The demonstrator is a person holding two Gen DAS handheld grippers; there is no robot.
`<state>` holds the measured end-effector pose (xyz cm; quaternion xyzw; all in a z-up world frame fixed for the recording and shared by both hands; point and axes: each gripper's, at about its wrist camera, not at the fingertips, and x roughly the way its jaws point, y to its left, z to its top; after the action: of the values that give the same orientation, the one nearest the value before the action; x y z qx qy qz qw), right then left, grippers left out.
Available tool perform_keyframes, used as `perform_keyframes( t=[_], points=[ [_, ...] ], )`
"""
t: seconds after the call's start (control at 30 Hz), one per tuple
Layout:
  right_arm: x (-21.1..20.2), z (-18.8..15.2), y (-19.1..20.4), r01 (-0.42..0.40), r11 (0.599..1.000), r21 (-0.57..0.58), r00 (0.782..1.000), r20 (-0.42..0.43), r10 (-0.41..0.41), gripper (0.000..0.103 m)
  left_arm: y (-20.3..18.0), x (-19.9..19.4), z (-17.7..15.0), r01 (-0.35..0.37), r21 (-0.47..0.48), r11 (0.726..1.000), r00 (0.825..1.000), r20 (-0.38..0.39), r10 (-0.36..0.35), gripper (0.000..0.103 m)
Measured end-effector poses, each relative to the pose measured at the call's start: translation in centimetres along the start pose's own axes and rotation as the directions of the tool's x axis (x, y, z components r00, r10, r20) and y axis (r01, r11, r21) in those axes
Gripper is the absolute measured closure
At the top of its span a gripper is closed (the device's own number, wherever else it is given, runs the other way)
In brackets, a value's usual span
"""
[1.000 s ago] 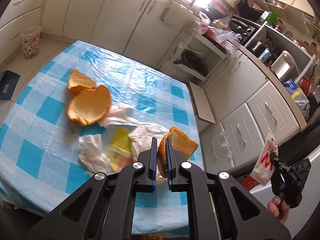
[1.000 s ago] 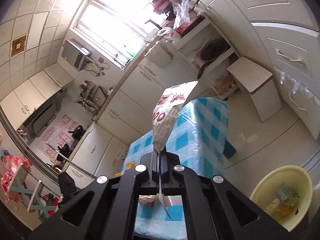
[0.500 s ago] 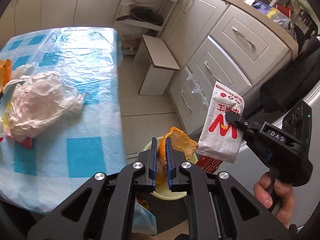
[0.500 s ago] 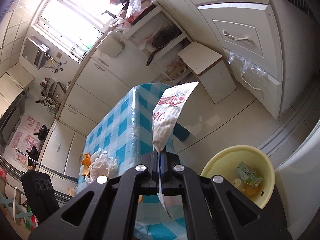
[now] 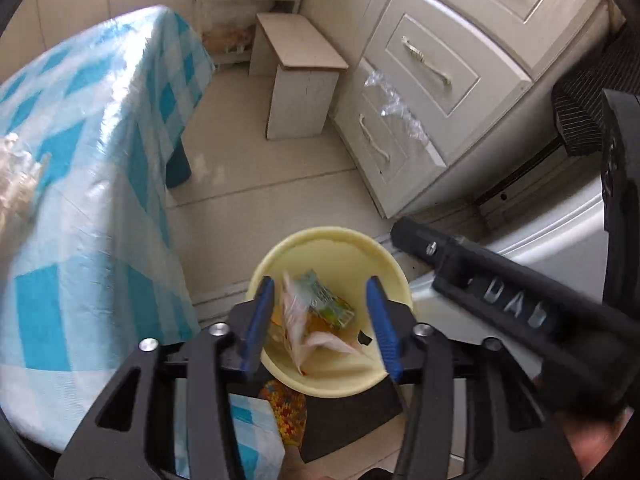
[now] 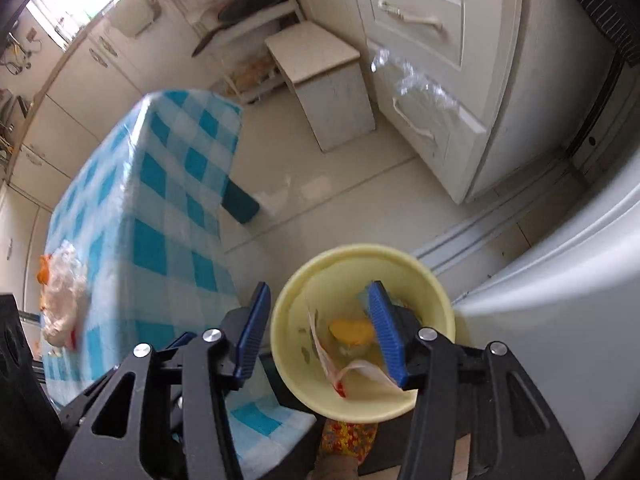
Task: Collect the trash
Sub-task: 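Bring both open grippers back over the table trash, then grasp a white tissue with the left gripper while the right gripper grasps the white plastic bag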
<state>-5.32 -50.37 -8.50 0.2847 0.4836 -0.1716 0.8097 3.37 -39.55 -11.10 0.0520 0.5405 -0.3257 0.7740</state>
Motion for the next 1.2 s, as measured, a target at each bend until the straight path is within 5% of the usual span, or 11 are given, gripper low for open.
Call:
perform_keyframes(
  t=[0.33,0.5,0.6,0.7,0.83,0.93,1.2],
  points=[
    [-4.1,1.5,3.8,-0.185,0.983,0.001,0.968,0.171,0.182,0.046,6.6,-8.8,0.4,-0.02,-0.039,0.999,0.991,0.13,0.025,0.047],
    [-4.3,2.1,6.9,-0.242,0.97,-0.014,0.956,0.165,0.241,0.046,14.4,-14.8,1.2,-0.103,-0.132,0.986,0.971,0.199,0.128,0.039],
    [-4.4,2.1,8.9,-0.272,0.962,-0.036,0.95,0.15,0.274,0.045,21.2,-19.1,1.1,-0.177,-0.256,0.95,0.943,0.234,0.238,0.032],
    [-4.1,1.6,11.1,-0.303,0.95,-0.073,0.944,0.116,0.31,0.043,28.2,-21.4,0.2,-0.229,-0.389,0.892,0.927,0.194,0.322,0.031],
    [-3.1,0.0,15.1,-0.312,0.935,-0.167,0.945,0.051,0.324,0.042,34.2,-21.6,-1.3,-0.242,-0.489,0.838,0.932,0.124,0.341,0.031],
    [-2.2,-1.6,18.9,-0.327,0.907,-0.264,0.942,-0.009,0.337,0.041,35.2,-20.3,-1.6,-0.242,-0.488,0.838,0.944,0.081,0.319,0.031],
    [0.1,-4.9,26.2,-0.36,0.822,-0.441,0.931,-0.115,0.346,0.035,35.6,-15.1,-0.4,-0.368,-0.416,0.831,0.921,-0.041,0.388,0.03]
  ],
)
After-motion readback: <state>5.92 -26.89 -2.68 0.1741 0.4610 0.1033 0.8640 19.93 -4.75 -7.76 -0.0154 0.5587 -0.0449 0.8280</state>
